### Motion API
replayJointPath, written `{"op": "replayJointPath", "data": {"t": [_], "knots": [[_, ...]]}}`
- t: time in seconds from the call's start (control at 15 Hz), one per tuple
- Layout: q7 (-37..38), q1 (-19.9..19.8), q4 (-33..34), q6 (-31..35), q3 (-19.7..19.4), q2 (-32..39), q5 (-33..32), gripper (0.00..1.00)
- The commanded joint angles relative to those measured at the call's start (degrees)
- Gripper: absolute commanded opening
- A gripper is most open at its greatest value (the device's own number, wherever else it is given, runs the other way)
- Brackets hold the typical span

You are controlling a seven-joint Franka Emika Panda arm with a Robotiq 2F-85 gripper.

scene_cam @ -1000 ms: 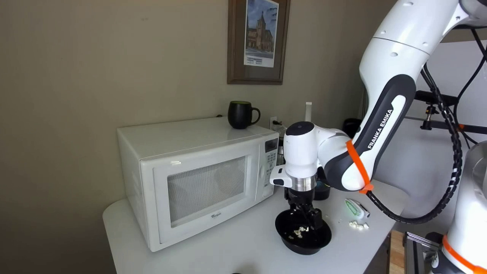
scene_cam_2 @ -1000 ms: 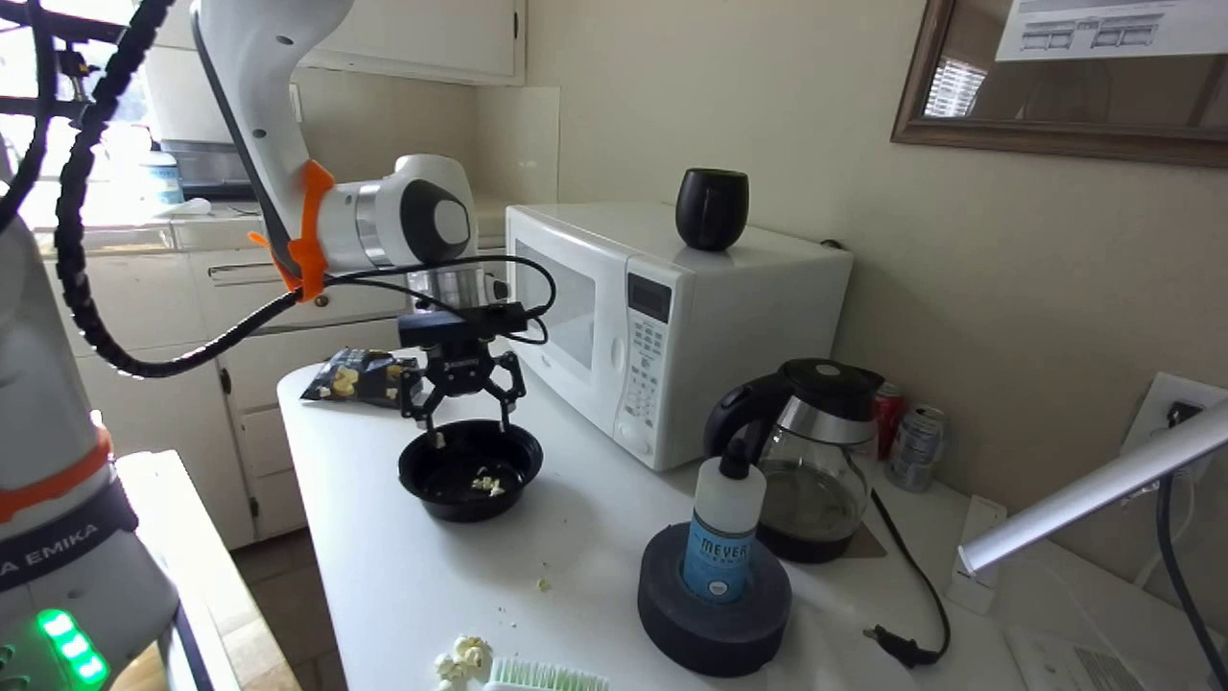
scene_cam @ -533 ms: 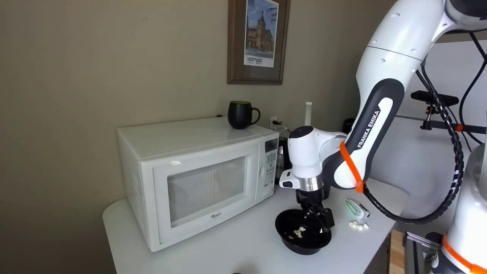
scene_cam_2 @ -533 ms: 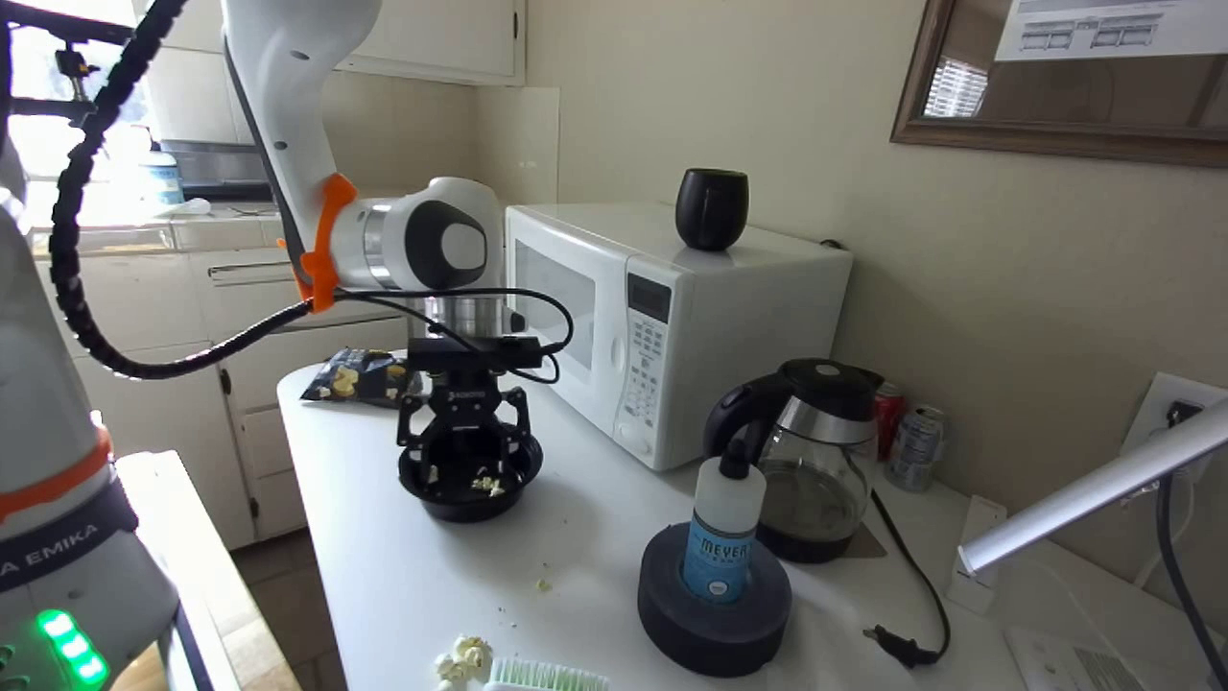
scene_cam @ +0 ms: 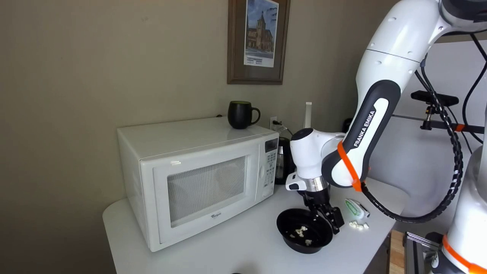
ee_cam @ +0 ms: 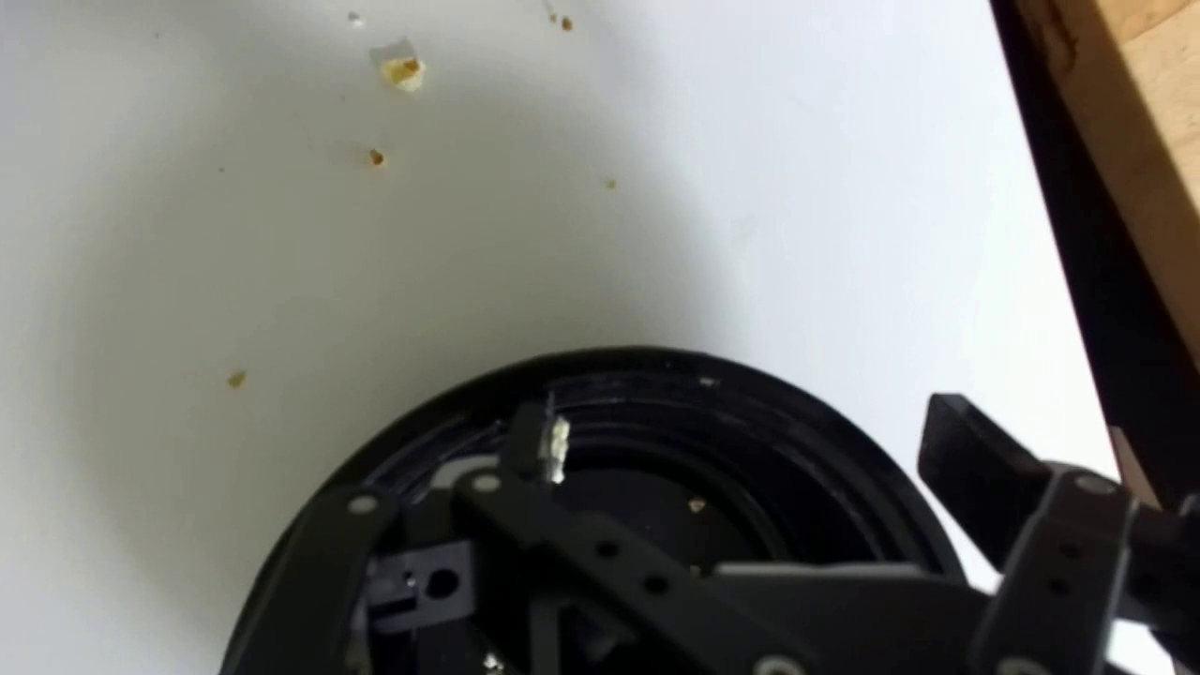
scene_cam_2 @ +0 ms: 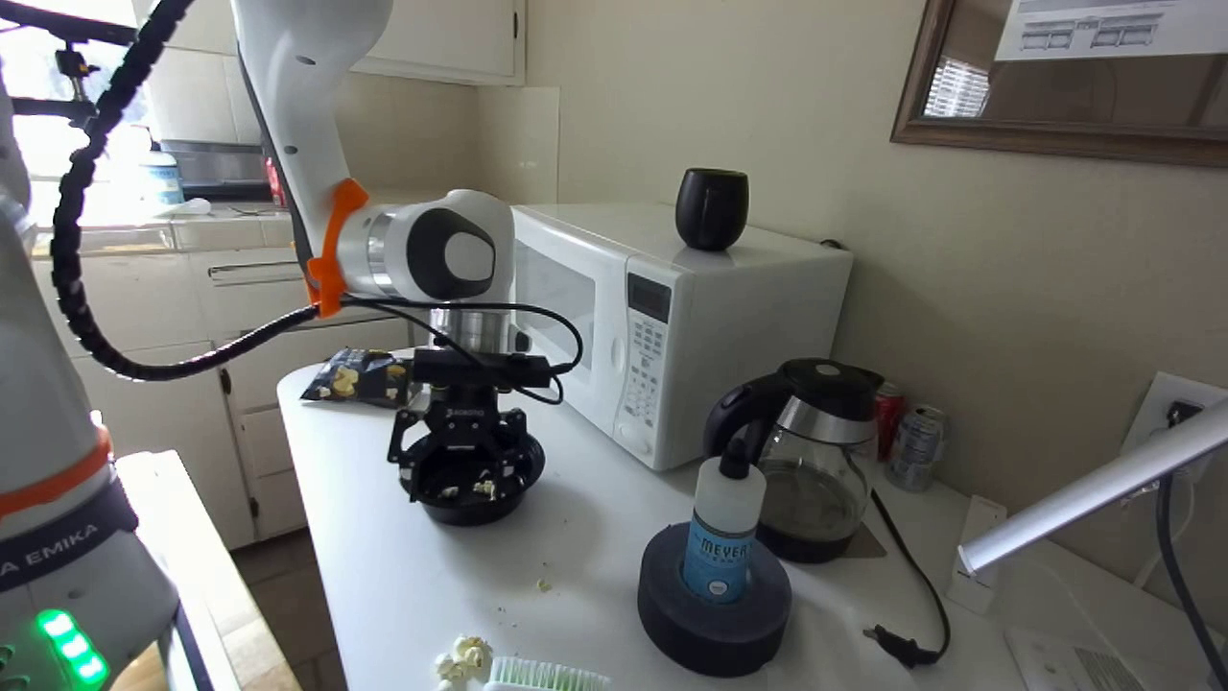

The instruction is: Put the white objects inside the black bowl

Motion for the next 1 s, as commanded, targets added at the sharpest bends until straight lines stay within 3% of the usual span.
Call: {"op": "replayJointPath", "data": {"t": [0.0,0.27,0.4,0.6,0.67,0.93], "knots": [[-3.1,-0.3,0.1,-1.6,-0.5,-0.2,1.6,1.0],[-7.4,-1.5,0.3,0.0,-1.1,-2.5,4.3,1.0],[-10.7,-2.6,-3.0,1.3,-2.0,-7.0,6.5,1.0],[-15.7,-3.8,-0.5,0.7,-3.9,-8.2,11.7,1.0],[-16.0,-4.5,-3.8,1.7,-5.1,-11.4,12.9,1.0],[-13.6,-5.6,0.3,1.2,-8.5,-11.2,20.2,1.0]]}}
